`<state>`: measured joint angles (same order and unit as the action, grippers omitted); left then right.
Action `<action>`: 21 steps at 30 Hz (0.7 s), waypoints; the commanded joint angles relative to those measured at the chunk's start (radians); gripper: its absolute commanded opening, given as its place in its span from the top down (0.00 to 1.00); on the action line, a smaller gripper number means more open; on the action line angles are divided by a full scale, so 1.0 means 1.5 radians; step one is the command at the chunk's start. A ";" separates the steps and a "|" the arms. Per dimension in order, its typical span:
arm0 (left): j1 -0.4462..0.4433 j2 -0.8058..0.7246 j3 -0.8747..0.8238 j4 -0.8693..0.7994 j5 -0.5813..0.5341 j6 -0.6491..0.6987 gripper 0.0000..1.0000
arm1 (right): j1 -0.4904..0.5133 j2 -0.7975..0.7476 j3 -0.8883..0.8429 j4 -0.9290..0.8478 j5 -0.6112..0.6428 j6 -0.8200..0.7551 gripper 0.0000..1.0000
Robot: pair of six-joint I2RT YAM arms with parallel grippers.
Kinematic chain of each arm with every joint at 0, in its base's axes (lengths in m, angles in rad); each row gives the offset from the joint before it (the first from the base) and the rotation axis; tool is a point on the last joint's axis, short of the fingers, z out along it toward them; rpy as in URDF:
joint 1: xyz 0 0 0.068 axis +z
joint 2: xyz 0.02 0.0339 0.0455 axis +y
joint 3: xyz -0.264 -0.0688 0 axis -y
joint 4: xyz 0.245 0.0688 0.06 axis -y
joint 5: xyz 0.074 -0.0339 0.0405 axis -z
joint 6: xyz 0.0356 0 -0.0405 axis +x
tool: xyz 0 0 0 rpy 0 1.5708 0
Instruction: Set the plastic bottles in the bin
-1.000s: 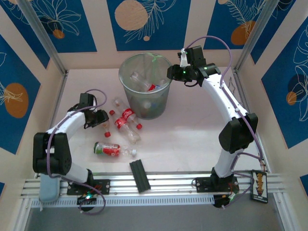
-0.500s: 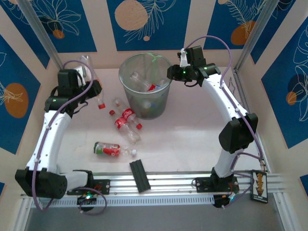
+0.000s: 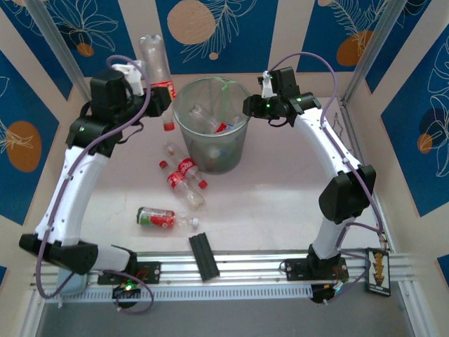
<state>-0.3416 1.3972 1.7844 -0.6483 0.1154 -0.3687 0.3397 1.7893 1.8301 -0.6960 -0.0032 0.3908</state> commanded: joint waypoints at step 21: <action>-0.126 0.282 0.225 -0.049 0.070 0.136 1.00 | 0.016 -0.023 0.018 -0.015 0.008 -0.001 0.58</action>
<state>-0.5201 1.8004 2.0933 -0.6796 0.1738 -0.2176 0.3561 1.7893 1.8305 -0.7002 0.0013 0.3908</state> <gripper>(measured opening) 0.396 0.424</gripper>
